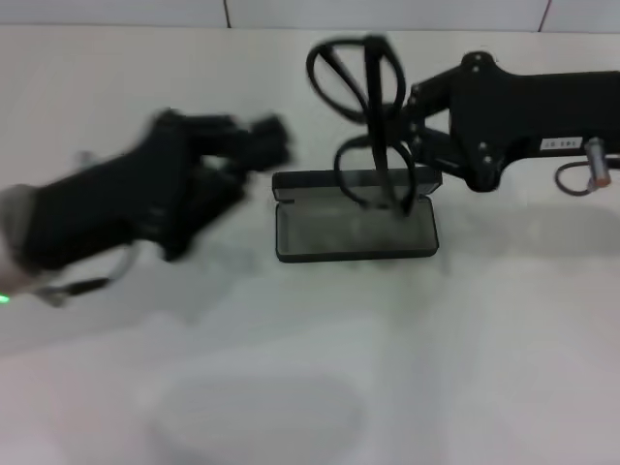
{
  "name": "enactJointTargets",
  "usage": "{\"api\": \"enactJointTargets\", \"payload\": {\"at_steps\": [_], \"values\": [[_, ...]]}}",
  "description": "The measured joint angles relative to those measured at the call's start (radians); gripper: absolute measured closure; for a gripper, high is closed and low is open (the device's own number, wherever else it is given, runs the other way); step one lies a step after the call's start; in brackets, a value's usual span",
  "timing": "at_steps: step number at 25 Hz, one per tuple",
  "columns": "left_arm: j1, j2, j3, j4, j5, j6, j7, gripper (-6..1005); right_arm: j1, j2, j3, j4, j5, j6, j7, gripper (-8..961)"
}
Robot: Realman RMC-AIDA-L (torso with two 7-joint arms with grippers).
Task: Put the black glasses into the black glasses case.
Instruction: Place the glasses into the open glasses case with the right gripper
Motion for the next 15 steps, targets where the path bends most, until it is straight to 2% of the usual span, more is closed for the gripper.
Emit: {"api": "enactJointTargets", "payload": {"at_steps": [2,4,6,8,11,13,15], "values": [[0.036,0.021,-0.053,0.006,0.002,0.010,-0.003,887,-0.011,0.004,0.000,-0.168,-0.137,0.004,0.159,878],[0.073,0.038,-0.099,0.016,0.002,0.022,-0.006,887,-0.001,0.017,-0.004,-0.324,-0.286,0.004,0.320,878],[0.105,0.045,-0.133,0.029,0.002,0.033,-0.006,887,0.029,0.030,-0.019,-0.427,-0.422,-0.005,0.454,878],[0.140,0.047,-0.160,0.046,0.004,0.036,-0.004,887,0.094,0.037,-0.062,-0.491,-0.550,-0.022,0.596,878],[0.168,0.042,-0.179,0.057,0.006,0.037,0.006,887,0.240,0.036,-0.141,-0.449,-0.700,-0.054,0.756,878],[0.171,0.038,-0.179,0.057,0.006,0.037,0.013,886,0.338,0.042,-0.195,-0.363,-0.783,-0.058,0.817,878],[0.172,0.034,-0.176,0.054,0.007,0.037,0.018,886,0.403,0.046,-0.255,-0.278,-0.826,-0.033,0.841,878]]}}
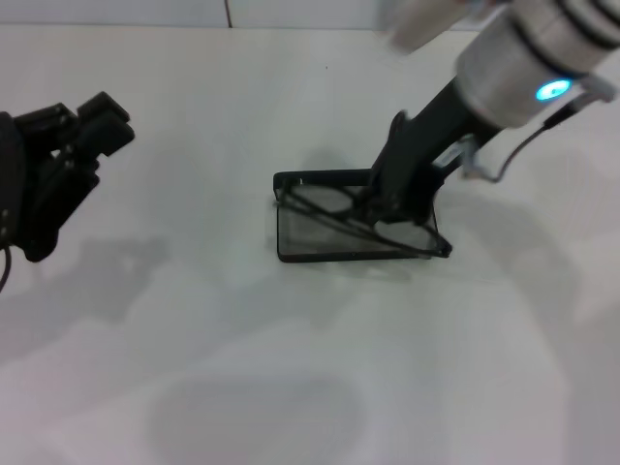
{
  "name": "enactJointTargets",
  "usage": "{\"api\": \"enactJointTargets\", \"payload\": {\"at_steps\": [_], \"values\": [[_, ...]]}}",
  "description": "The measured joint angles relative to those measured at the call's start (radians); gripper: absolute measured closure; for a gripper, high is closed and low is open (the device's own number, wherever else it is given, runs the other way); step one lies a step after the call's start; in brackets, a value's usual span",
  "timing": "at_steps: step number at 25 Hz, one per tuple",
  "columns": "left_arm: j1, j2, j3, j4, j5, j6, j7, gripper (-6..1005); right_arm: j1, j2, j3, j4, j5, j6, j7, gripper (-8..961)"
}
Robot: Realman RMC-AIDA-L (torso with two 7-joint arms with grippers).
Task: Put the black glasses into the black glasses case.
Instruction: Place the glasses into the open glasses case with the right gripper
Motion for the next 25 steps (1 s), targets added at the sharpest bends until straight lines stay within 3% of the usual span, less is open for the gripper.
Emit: {"api": "enactJointTargets", "payload": {"at_steps": [3,6,25], "values": [[0.011,-0.008,0.002,0.000,0.004,0.006,0.008,886,0.084,0.001,-0.106,0.116,-0.020,0.077,0.029,878],[0.020,-0.014,-0.001,-0.003,0.010,0.009,0.015,886,0.114,0.002,-0.158,0.165,-0.031,0.123,0.039,878],[0.009,-0.021,-0.003,-0.010,0.011,0.004,0.025,884,0.132,0.002,-0.461,0.213,-0.120,0.376,0.085,877]]}}
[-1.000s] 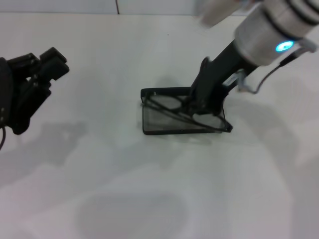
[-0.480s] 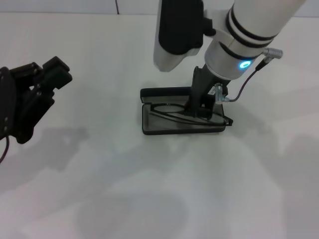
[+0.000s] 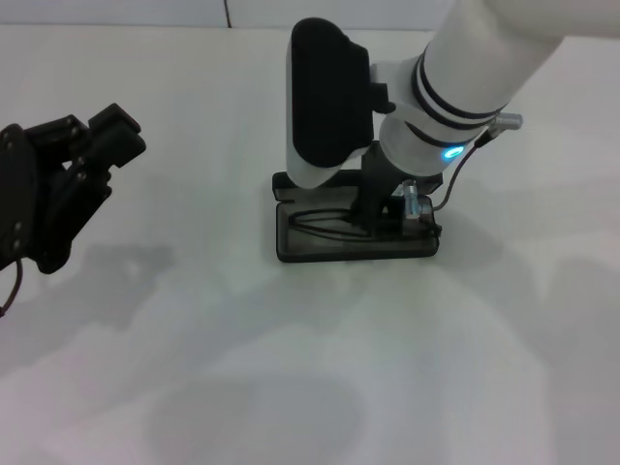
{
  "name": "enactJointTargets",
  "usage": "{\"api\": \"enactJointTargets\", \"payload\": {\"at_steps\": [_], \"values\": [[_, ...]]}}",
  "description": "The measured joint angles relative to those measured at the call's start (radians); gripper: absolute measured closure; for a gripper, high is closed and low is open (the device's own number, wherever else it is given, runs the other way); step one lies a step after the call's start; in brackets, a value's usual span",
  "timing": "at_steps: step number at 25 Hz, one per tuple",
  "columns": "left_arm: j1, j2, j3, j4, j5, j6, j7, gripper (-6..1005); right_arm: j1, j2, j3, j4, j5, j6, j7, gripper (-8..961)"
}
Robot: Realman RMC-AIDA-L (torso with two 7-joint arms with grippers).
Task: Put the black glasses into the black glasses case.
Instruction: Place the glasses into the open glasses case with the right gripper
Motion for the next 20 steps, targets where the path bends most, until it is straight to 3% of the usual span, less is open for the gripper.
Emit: {"api": "enactJointTargets", "payload": {"at_steps": [20], "values": [[0.006,-0.006,0.002,-0.011,0.013,0.000,0.021,882,0.005,0.000,-0.111,0.012,-0.039,0.116,0.027,877]]}}
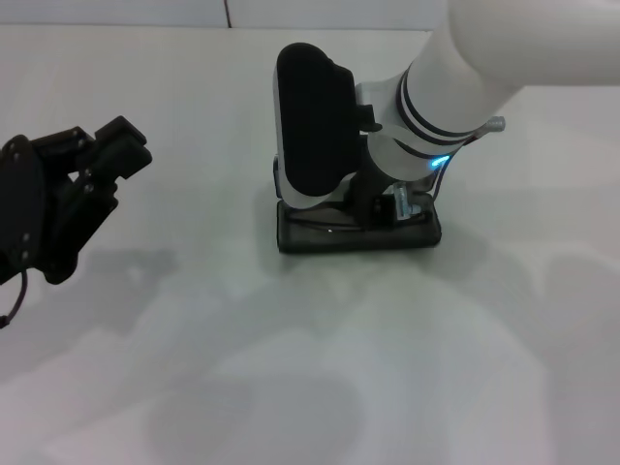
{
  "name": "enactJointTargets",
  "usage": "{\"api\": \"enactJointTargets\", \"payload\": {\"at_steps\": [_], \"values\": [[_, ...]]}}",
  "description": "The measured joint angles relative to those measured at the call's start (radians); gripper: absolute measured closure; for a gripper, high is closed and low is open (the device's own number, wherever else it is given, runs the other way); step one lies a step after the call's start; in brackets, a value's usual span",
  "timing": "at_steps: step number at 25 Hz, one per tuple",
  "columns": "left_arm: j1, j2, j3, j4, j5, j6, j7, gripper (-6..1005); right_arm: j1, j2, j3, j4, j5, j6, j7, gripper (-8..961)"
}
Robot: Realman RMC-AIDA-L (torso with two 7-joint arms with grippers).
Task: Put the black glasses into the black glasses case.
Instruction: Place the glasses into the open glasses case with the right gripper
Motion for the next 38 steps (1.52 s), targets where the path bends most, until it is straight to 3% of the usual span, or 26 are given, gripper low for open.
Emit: {"api": "enactJointTargets", "payload": {"at_steps": [29,32,38], "values": [[-0.006,-0.006,-0.002,-0.033,0.006,-0.002,0.024,879,-0.006,0.000,0.000,-0.011,-0.048,0.007,0.018,874],[-0.006,-0.006,-0.002,-0.034,0.005,-0.002,0.024,879,-0.006,0.000,-0.001,-0.012,-0.048,0.005,0.018,811],[-0.006,-0.006,-0.002,-0.034,0.005,-0.001,0.025,878,-0.007,0.000,-0.002,-0.021,-0.048,-0.005,0.020,807]]}}
